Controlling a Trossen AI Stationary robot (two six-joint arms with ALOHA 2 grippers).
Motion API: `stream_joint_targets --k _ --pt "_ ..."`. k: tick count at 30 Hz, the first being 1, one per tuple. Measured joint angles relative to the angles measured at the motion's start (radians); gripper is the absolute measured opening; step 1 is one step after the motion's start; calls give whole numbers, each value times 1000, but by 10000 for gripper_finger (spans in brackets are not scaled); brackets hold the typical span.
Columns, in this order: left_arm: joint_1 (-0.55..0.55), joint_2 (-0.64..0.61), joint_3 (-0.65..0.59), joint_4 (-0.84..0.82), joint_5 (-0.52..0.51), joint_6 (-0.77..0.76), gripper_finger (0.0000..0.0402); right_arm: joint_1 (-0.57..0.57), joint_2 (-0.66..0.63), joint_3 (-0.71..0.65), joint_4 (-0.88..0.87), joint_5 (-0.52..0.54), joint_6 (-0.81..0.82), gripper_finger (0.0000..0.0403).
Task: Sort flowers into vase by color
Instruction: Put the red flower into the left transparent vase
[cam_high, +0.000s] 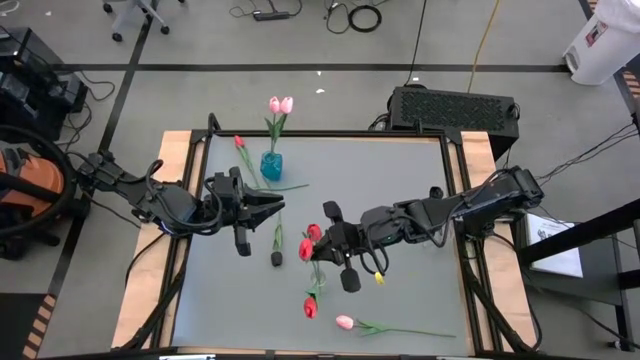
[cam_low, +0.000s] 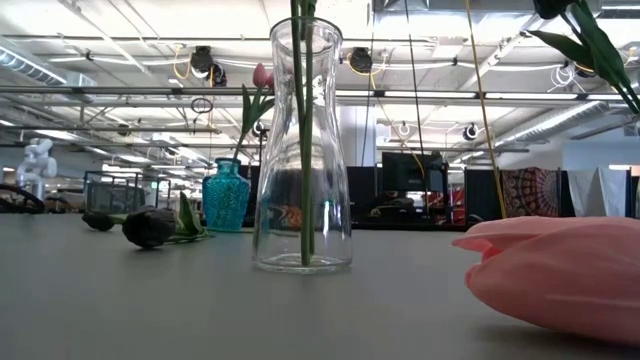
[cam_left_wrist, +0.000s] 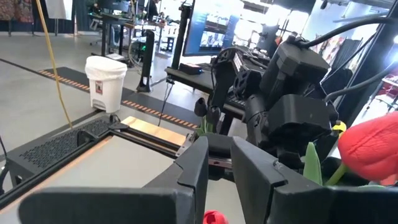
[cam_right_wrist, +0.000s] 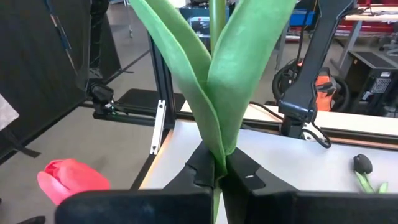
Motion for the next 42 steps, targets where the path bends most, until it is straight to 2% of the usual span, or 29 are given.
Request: stream_joint_targets --k 10,20,42 --pt "0 0 0 0 0 0 76 0 0 0 -2 -4 0 2" --pt "0 0 0 0 0 0 76 0 0 0 -3 -6 14 46" --pt "0 0 0 -1 -1 0 76 3 -2 0 -58 -37 58 110"
